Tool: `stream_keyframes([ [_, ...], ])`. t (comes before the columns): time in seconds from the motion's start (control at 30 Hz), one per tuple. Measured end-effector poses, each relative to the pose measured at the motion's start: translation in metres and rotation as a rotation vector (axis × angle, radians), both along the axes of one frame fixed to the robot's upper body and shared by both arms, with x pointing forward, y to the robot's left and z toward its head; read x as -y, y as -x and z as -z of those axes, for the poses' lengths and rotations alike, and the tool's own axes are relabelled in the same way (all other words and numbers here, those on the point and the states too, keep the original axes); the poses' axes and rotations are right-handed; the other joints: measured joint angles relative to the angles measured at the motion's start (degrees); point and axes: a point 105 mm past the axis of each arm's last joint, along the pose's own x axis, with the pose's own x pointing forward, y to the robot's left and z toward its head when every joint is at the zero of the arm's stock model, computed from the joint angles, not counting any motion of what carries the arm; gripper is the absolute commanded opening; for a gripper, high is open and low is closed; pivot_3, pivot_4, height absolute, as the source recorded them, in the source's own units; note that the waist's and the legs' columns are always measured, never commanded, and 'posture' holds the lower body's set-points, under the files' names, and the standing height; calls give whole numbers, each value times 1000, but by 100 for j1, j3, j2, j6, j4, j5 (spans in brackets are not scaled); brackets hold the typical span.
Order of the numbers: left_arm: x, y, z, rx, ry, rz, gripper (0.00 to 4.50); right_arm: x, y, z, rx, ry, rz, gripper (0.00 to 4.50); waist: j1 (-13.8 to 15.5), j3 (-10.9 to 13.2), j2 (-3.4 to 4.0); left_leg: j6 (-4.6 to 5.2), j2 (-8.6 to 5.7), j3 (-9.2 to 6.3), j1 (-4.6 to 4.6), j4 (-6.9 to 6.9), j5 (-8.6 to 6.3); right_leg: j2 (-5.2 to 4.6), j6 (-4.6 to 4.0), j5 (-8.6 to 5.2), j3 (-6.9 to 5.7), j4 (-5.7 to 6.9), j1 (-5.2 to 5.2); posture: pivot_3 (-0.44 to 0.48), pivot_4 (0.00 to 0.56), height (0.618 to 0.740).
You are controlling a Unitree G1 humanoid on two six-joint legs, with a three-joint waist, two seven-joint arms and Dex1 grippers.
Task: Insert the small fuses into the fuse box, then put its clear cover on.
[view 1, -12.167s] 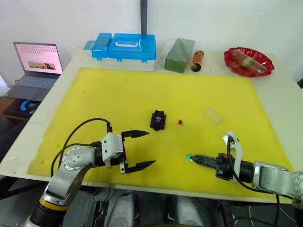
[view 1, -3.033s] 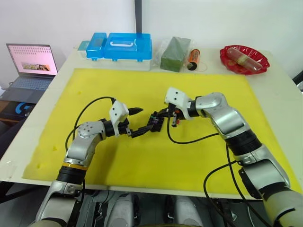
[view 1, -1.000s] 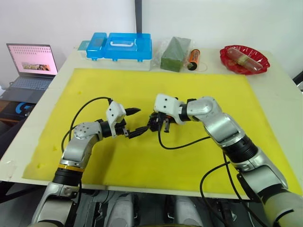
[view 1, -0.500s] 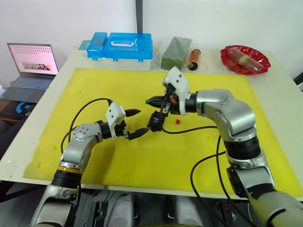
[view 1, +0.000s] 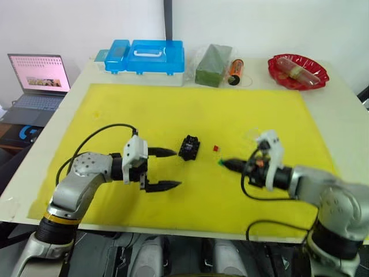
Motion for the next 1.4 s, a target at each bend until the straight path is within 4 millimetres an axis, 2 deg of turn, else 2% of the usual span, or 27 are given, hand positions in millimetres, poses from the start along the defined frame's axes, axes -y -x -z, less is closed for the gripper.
stream_keyframes([
  [0.1,-1,6,3,-6,-12,33,4500,-7,12,9,-19,-32,24,22,-6,-1,0,-2,1,-3,1,2,1,3,-15,-8,2,-2,-1,0,150,740],
  [0.23,4,14,11,-15,-11,62,4500,-13,7,29,-108,-157,215,22,0,-3,-4,-2,1,-3,-5,-1,0,4,-3,-3,4,-1,-7,0,150,740],
  [0.4,5,15,13,-19,-5,51,4500,-10,9,41,-169,-216,331,22,27,-4,-5,-2,-3,0,-12,0,0,2,-2,-2,7,-4,-12,0,150,740],
  [0.5,5,15,13,-19,-5,46,4500,-10,11,41,-179,-238,352,711,15,-4,-5,-2,-1,-1,-12,0,0,4,-3,-3,7,-3,-14,0,150,740],
  [0.63,4,15,14,-19,-5,42,4500,-5,22,42,-189,-221,304,2112,18,-3,-4,-1,-2,0,-12,-1,0,3,-11,-8,7,-6,-13,0,150,740],
  [0.77,2,17,16,-16,-10,41,4500,22,43,32,-205,20,59,3546,21,1,-2,7,-8,7,-10,3,-5,-4,-24,-15,16,-28,-1,0,150,740],
  [0.9,2,17,15,-10,-9,51,4500,37,31,9,-220,74,-74,3546,-1,5,-12,8,-1,0,-3,2,-5,6,-26,-15,13,-37,6,0,150,740],
  [1.0,5,17,12,11,6,63,4500,37,15,1,-245,35,-135,3546,21,8,-17,12,0,-3,-7,-2,-7,9,-19,-15,13,-37,5,0,150,740],
  [1.1,6,16,12,29,2,65,4500,41,0,6,-290,12,-150,2893,40,9,-18,16,-3,0,-11,-2,-9,8,1,-6,10,-37,3,0,150,740],
  [1.17,6,15,12,31,0,64,4500,39,-5,8,-327,-29,-177,2283,42,9,-20,18,-3,2,-13,0,-10,6,4,-5,7,-39,4,0,150,740],
  [1.33,8,15,13,31,2,63,4500,30,-7,8,-389,-103,-259,2283,42,10,-20,18,-2,1,-13,6,-10,4,4,-4,7,-38,5,0,150,740],
  [1.4,9,15,13,30,4,60,4500,26,-6,13,-402,-100,-281,1948,41,10,-20,18,-2,1,-13,6,-10,3,4,-4,6,-38,5,0,150,740],
])
